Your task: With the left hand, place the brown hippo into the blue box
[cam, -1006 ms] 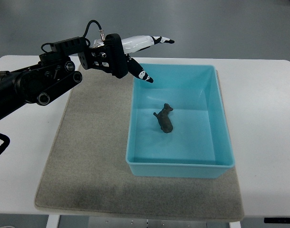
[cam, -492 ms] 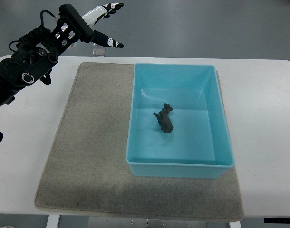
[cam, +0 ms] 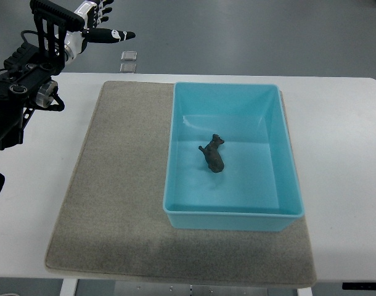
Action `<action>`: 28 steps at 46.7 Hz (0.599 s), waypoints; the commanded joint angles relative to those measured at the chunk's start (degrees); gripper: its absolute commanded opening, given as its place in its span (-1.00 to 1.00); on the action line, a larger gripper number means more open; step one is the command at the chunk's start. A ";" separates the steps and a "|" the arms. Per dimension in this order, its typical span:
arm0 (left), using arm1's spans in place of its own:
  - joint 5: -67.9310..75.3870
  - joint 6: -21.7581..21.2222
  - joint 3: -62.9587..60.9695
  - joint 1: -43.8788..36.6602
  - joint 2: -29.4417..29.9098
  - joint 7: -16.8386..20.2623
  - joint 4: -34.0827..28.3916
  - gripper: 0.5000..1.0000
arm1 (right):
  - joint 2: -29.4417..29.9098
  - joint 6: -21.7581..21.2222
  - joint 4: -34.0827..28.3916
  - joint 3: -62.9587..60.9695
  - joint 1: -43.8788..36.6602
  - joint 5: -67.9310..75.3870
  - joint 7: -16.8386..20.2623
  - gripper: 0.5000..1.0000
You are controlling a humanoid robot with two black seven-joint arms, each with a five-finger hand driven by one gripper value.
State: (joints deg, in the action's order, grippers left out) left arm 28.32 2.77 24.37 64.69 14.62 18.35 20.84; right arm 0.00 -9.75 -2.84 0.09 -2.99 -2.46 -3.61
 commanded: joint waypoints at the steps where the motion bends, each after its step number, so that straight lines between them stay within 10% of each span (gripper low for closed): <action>1: -5.28 0.04 -0.03 0.00 -0.12 -2.70 0.08 0.99 | 0.00 0.00 -0.06 0.00 0.00 0.00 0.00 0.74; 28: -25.59 1.01 0.59 -1.32 -2.84 -10.71 -0.27 0.99 | 0.00 0.00 0.03 0.00 0.00 0.00 0.00 0.74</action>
State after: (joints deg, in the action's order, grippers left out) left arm 4.77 3.37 24.84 63.45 11.79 7.91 20.51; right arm 0.00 -9.75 -2.83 0.09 -2.99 -2.46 -3.60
